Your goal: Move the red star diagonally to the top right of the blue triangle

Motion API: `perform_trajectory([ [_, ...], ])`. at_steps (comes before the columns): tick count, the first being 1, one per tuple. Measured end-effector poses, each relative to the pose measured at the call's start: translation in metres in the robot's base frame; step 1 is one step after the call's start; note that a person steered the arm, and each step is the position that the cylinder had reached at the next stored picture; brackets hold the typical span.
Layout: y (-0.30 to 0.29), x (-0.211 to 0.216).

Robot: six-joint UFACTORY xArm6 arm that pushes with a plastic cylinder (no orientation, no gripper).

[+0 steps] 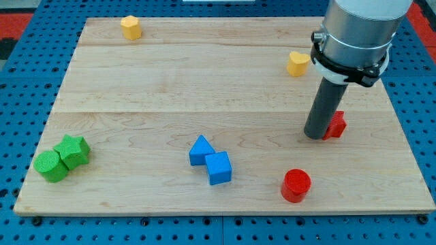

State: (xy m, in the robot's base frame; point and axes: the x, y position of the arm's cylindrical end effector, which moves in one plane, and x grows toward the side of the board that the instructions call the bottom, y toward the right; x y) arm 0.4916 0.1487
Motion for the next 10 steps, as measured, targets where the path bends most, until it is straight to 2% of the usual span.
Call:
perform_trajectory([
  [2, -0.001, 0.015],
  [4, 0.074, 0.037],
  [5, 0.079, 0.051],
  [6, 0.086, 0.041],
  [7, 0.068, 0.009],
  [8, 0.003, -0.045],
  [9, -0.069, -0.073],
  [10, -0.043, -0.067],
])
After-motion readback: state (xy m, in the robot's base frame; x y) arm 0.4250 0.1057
